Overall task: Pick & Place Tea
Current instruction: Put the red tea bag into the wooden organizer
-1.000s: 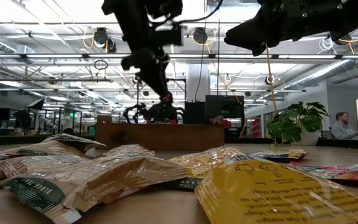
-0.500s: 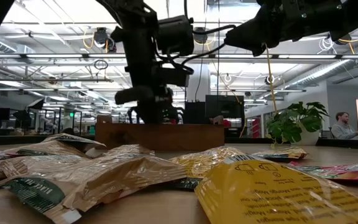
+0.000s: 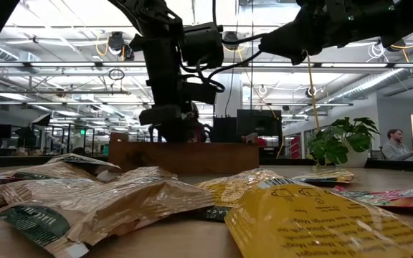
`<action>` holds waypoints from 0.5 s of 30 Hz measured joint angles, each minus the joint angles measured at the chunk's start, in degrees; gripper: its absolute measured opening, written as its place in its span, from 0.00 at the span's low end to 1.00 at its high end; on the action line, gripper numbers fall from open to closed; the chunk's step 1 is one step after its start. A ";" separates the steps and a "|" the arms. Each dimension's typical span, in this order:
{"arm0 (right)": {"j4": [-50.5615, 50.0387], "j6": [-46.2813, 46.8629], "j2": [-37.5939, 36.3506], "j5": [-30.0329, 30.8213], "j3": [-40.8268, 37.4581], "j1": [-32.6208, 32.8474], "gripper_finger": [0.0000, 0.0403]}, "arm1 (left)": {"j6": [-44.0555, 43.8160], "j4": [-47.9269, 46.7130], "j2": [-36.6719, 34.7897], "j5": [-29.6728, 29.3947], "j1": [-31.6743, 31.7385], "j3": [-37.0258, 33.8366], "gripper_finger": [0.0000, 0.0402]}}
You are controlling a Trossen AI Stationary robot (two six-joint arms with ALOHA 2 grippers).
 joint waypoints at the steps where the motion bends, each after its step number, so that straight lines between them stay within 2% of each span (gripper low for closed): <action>1: -0.07 0.02 0.00 0.00 0.00 0.00 0.26 | -0.05 0.02 0.00 -0.59 0.02 0.00 0.01; 8: -0.39 0.02 -0.02 -0.02 0.00 0.02 0.26 | 0.19 -0.01 0.00 -5.50 -0.88 0.00 0.02; 12: -0.39 0.02 -0.02 -0.06 0.00 0.02 0.26 | 0.21 0.00 0.00 -5.75 -1.95 0.00 0.01; 15: -0.37 0.02 -0.02 -0.09 0.00 0.03 0.26 | 0.25 -0.01 -0.31 -5.75 -2.79 -0.01 0.04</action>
